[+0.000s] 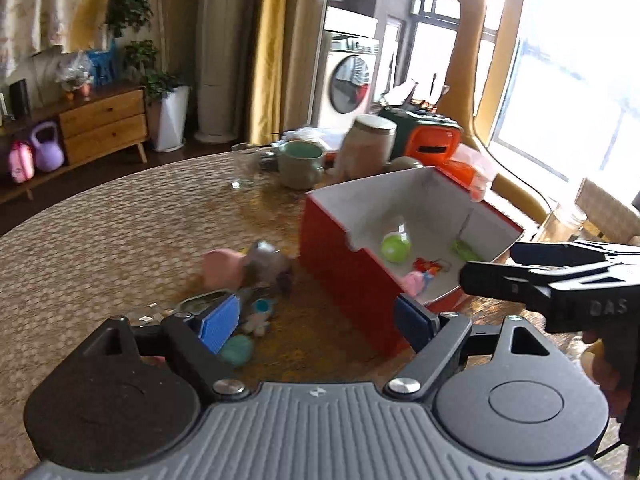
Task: Organize rigid objects
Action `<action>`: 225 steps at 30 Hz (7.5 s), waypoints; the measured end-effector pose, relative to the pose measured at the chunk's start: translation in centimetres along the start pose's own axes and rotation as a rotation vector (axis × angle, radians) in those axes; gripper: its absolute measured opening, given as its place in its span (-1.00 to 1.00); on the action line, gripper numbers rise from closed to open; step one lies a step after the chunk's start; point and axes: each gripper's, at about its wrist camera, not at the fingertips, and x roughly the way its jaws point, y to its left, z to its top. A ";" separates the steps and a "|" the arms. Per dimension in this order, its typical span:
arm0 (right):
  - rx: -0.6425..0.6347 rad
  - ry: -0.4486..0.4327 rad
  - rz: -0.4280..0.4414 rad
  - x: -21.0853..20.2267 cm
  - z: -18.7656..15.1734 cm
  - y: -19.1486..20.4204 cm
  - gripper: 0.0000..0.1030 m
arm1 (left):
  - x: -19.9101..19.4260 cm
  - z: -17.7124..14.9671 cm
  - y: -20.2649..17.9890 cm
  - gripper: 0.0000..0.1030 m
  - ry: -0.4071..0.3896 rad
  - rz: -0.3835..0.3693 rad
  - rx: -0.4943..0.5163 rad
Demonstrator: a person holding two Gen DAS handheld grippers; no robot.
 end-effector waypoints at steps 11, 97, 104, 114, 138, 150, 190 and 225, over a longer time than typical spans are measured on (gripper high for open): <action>-0.193 0.015 0.084 1.1 -3.3 5.5 0.98 | -1.0 -2.9 5.9 0.64 0.038 0.097 -0.065; -0.288 0.130 0.135 8.9 -4.5 9.7 -0.27 | 7.4 -3.9 14.3 -0.95 0.044 0.091 -0.142; -0.255 0.119 0.133 6.2 -4.7 7.8 -0.26 | 6.1 -4.0 14.5 -0.95 0.052 0.090 -0.160; -0.221 0.136 0.144 5.9 -5.2 7.0 -0.26 | 5.8 -6.2 14.2 -0.85 0.116 0.091 -0.079; -0.218 0.189 0.145 7.3 -6.3 7.2 -0.26 | 7.3 -9.4 12.2 0.36 0.070 0.163 0.069; -0.213 0.202 0.131 7.7 -6.2 7.1 -0.26 | 9.6 -9.9 13.0 0.14 0.098 0.223 0.155; -0.199 0.113 0.121 2.8 -4.3 5.1 -0.26 | 5.6 -8.1 13.3 -0.90 0.084 0.239 -0.018; -0.194 0.161 0.118 5.2 -4.8 5.2 -0.26 | 8.7 -9.6 13.8 -0.41 0.100 0.222 0.023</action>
